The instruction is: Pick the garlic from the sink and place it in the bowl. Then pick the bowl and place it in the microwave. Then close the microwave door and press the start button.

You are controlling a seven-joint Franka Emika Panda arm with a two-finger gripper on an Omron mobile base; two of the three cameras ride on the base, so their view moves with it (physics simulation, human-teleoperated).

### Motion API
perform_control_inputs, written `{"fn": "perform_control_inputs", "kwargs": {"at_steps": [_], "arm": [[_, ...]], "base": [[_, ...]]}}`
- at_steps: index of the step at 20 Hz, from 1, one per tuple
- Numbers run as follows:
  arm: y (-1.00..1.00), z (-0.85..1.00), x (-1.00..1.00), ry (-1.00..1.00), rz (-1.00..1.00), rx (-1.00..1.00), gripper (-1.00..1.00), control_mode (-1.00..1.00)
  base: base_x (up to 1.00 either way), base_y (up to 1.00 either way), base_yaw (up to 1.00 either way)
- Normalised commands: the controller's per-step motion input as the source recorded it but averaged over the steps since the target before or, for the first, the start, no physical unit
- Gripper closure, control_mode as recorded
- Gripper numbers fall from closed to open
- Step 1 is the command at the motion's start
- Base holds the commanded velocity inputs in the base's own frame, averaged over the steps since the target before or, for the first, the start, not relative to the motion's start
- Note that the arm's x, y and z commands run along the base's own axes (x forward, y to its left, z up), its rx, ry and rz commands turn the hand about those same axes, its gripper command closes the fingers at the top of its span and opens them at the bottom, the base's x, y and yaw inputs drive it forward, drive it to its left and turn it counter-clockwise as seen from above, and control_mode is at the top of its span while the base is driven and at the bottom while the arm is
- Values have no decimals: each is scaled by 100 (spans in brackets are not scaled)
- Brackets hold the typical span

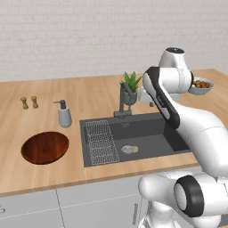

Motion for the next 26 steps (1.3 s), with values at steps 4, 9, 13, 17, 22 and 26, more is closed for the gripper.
{"fn": "perform_control_inputs", "kwargs": {"at_steps": [4, 9, 13, 17, 22, 26], "arm": [[-3, -12, -15, -13, 2, 0, -100, -100], [-49, -73, -18, -4, 20, 0, -100, -100], [-50, -94, -3, 2, 19, 2, -100, -100], [-15, -85, 10, 14, 12, 2, -100, -100], [18, -81, 59, 5, 1, 8, -100, -100], [11, -73, 57, 6, 0, 10, -100, -100]], "base": [[0, 0, 0], [0, 0, 0], [0, 0, 0], [0, 0, 0], [0, 0, 0], [0, 0, 0]]}}
